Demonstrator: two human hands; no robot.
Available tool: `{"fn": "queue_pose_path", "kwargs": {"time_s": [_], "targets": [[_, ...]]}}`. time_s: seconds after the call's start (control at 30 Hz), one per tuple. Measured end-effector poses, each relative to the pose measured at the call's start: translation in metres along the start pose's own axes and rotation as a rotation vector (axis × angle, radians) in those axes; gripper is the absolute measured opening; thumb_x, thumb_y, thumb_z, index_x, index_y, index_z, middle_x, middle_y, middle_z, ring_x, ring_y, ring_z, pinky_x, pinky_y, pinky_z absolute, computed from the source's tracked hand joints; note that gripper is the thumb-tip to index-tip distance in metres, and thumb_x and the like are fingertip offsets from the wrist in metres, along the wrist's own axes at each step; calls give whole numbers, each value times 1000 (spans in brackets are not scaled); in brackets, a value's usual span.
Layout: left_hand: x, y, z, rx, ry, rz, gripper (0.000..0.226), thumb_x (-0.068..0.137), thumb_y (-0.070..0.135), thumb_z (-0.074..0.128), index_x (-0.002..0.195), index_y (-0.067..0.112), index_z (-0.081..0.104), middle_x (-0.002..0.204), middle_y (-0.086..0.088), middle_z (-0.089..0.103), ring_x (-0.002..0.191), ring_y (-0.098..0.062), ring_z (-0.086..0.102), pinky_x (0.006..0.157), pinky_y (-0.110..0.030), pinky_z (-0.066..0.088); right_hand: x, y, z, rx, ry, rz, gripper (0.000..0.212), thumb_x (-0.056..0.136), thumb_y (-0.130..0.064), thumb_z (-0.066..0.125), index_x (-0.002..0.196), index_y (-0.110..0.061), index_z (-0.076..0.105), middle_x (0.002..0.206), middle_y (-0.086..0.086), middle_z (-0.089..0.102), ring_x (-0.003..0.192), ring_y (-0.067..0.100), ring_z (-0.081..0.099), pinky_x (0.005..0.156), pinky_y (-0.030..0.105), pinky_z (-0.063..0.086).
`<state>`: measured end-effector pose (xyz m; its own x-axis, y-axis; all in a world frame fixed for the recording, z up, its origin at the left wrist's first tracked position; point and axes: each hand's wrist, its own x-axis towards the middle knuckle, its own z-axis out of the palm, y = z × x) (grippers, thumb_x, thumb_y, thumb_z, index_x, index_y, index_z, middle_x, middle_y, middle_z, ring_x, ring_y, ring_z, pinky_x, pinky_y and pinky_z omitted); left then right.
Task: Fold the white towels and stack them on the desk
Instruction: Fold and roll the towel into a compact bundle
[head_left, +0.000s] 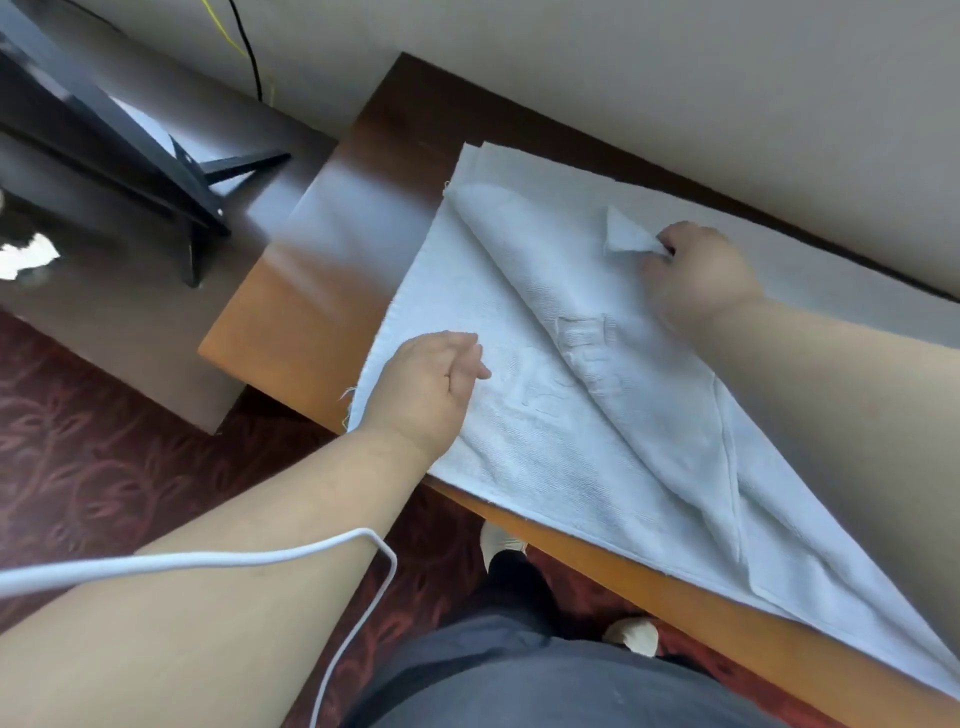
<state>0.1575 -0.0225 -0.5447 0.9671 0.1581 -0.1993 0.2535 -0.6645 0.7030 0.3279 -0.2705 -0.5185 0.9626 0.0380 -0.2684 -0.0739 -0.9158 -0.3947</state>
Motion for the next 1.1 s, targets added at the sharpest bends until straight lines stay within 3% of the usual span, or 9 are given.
{"fn": "queue_pose_path", "kwargs": {"time_s": [0.1,0.23,0.4,0.47,0.6,0.67,0.87,1.03,1.1], "targets": [[3,14,-16,-280,110,-260,39,89,42,29,86,39,68,107,20,65,100,6,57,87,-18,41,-23,-30,-7,92,128,-102,29,96,-38,39,80,-15,49,70,4,49,72,31,50,55,33,28],[20,22,-41,-748,112,-589,34,96,29,34,114,28,62,96,5,73,79,-15,72,69,-34,57,-83,-83,-7,158,156,-427,34,97,-38,40,75,-13,47,63,-3,45,64,18,39,58,36,19],[36,15,-79,-990,-306,-757,83,86,80,28,119,12,65,109,-12,72,95,-30,71,81,-40,56,-141,-130,24,112,-127,-719,29,101,-40,38,84,-25,56,78,-10,49,75,9,46,65,30,35],[41,9,-91,-922,-373,-740,81,88,76,35,115,7,68,107,-14,72,95,-30,71,84,-39,56,-152,-138,44,13,-274,-749,33,102,-42,37,97,-23,63,89,-4,54,83,18,57,72,35,46],[42,-6,-92,-551,-183,-664,17,95,25,60,88,13,70,77,-8,67,50,-18,61,51,-25,49,-159,-144,81,-141,-397,-768,33,105,-39,35,106,-20,62,96,-1,51,87,28,61,75,40,51],[42,-19,-85,-338,-134,-621,24,94,18,57,74,17,70,72,-6,67,54,-19,57,59,-29,50,-156,-143,94,-183,-437,-734,29,105,-36,36,104,-20,60,94,0,49,86,28,60,75,40,51],[29,-36,-61,87,-52,-459,27,89,53,55,103,30,51,84,12,59,78,-9,59,61,-27,40,-143,-127,100,-73,-655,-614,29,100,-30,46,123,-31,62,117,-1,60,110,24,58,96,35,46],[0,-43,-48,150,9,-358,38,87,45,65,116,32,44,98,10,55,79,-13,58,68,-34,49,-68,-68,38,113,29,-330,46,90,-37,58,132,-19,59,131,10,58,125,30,49,107,38,37],[-9,-43,-44,178,67,-339,39,88,45,63,120,31,45,108,6,50,82,-16,56,71,-35,47,-34,-42,16,5,-9,-82,65,87,-45,61,145,-21,43,147,8,43,136,31,35,112,44,32]]}}
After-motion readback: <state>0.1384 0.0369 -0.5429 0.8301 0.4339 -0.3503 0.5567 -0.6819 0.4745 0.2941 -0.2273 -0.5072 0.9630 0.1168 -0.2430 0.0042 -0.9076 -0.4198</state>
